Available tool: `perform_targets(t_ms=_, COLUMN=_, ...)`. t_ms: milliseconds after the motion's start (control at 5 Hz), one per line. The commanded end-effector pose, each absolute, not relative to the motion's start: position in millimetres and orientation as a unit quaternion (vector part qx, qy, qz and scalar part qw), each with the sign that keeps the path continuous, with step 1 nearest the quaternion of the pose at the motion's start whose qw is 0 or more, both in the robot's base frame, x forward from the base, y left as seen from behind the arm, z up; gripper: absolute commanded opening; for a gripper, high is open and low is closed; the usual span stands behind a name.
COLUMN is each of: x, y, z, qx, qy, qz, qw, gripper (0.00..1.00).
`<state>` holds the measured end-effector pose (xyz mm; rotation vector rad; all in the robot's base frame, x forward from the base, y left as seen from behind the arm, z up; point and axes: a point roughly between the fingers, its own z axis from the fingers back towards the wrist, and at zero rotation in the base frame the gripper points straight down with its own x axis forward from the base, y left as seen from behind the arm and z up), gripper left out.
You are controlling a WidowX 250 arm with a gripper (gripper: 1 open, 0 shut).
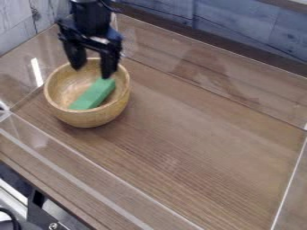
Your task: Move green stick from inside the wooden bowl to the table next to it
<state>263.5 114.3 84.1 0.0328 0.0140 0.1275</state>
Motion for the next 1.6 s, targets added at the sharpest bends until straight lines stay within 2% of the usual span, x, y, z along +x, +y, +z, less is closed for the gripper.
perform_targets(t_ms=0, x=263, y=130, z=87.2, qx=0.029, qy=-0.013, qz=0.056, qw=0.998, gripper=1.0)
perform_targets(t_ms=400, x=257, y=151, z=81.6, qx=0.029, qy=-0.011, qz=0.032, qw=0.999, gripper=1.0)
perform_targets(t_ms=800, x=275, y=148, z=82.9, qx=0.028, qy=-0.014, qz=0.027, qw=0.999, gripper=1.0)
perform_targets(t_ms=1200, x=270, y=144, z=33.9, qx=0.025, qy=-0.013, qz=0.053, qw=0.998, gripper=1.0)
perform_targets(t_ms=1400, x=275, y=146, z=39.5, qx=0.014, qy=-0.015, qz=0.046, qw=0.999, gripper=1.0)
